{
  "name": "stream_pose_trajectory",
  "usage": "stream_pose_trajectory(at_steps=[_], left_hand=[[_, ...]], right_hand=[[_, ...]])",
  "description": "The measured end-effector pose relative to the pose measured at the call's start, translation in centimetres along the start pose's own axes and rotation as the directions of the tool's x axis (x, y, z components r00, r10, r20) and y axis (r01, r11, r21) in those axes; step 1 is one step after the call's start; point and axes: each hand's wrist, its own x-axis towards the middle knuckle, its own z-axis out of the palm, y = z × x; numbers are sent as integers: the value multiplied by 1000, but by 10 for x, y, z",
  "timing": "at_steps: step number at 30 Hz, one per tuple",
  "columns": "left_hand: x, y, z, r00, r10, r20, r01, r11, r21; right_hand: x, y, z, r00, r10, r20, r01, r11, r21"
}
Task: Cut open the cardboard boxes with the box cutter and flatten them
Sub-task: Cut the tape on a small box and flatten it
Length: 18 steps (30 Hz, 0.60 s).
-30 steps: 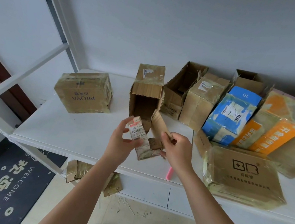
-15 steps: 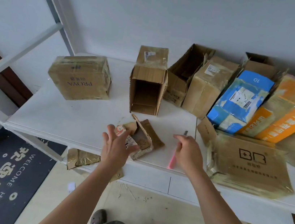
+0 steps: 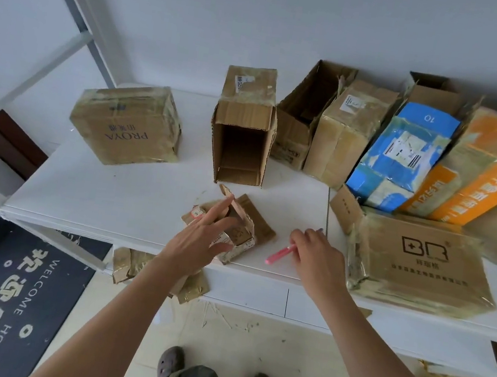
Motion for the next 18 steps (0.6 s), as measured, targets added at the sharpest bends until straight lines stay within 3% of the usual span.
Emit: stream_pose_trajectory(at_steps=[2,4,6,8,10,15,18], left_hand=[[2,-4,-4,997,-6,74,9,999,-49],[7,-8,-7,984,-22,174,36,996,-76],[12,-10,-10,965,-33,258,63,992,-106],[15,-13,-12,953,-72,295,108,988,-109],[17,-14,-13,959,-107,262,137,985,-102],[19,-4,-11,971,-163,172,178,981,-74],[21,-5,-11,963,-180,200,202,975,-97]], right_hand=[[-3,-3,-4,983,48,-175,-27,992,119],[-7,-12,-9,932,213,-294,-91,921,378],[-14,-22,-13,864,433,-257,-123,677,726],[-22,-32,-17,848,528,-36,-133,279,951],[-28,-39,-17,848,503,165,-195,6,981],[-37,-49,-3,789,395,470,-256,-484,837],[-41,-49,3,776,322,542,-270,-606,748]])
